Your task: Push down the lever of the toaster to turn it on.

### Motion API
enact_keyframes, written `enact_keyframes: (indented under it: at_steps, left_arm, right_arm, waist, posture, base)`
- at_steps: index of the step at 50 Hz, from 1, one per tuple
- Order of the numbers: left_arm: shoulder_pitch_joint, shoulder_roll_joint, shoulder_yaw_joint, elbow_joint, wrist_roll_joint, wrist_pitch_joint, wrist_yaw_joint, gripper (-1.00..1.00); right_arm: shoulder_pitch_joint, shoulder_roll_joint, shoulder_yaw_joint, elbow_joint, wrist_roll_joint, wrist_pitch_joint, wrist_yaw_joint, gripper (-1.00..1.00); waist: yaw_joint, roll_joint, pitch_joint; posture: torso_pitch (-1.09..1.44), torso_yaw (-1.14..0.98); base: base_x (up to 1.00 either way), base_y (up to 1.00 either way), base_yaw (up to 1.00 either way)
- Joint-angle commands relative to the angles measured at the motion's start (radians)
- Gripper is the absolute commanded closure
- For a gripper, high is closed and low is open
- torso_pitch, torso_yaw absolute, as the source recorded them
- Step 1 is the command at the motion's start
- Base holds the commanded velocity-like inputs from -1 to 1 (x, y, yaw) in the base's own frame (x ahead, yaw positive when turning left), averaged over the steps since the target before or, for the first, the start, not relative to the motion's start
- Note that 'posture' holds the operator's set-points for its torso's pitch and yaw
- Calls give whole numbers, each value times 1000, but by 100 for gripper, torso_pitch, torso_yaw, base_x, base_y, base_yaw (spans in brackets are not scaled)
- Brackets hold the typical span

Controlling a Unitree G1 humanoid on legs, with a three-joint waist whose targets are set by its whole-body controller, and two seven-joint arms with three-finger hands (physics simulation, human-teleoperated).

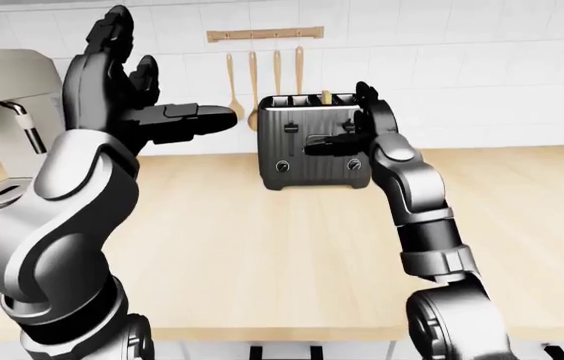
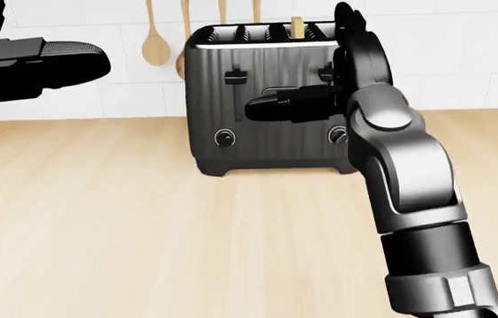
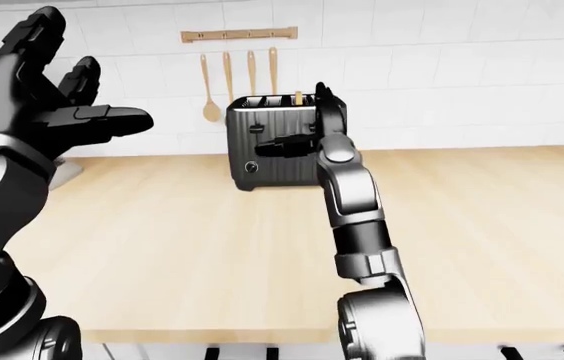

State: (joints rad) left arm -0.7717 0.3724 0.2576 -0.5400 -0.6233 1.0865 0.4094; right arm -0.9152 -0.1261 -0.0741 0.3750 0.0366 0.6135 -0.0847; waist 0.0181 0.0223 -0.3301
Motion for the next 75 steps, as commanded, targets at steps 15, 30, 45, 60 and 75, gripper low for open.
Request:
enact_keyframes:
  at_steps: [15,30,45,60,75]
  left_arm:
    - [-30,7,5,-7,8,-31,-4,-100]
    - [-30,8,6,-9,5,-30,1,-100]
    - [-31,3,4,-12,10,-27,0,-100]
    - [-33,4,6,-14,6,-22,4,-100]
    - [-31,7,8,-11,-1,-27,7,-100]
  right_arm:
    - [-143,-21,-5,174,5,-127,-6,-100]
    - [-193,-17,-7,370,0,-236,-8,-100]
    - [-210,-21,-13,495,4,-315,-13,-100]
    - [-228,-28,-12,527,-4,-261,-13,-100]
    - [-209,-32,-19,586,5,-292,-20,-100]
  waist:
    - [-1,3,-6]
    - [1,5,-6]
    - [2,5,-8]
    - [6,3,-8]
    - [10,1,-10]
  posture:
    - [-51,0]
    - [-51,0]
    - [-51,0]
    - [-51,0]
    - [-51,0]
  base:
    - [0,0,0]
    - [0,0,0]
    - [0,0,0]
    - [0,0,0]
    - [0,0,0]
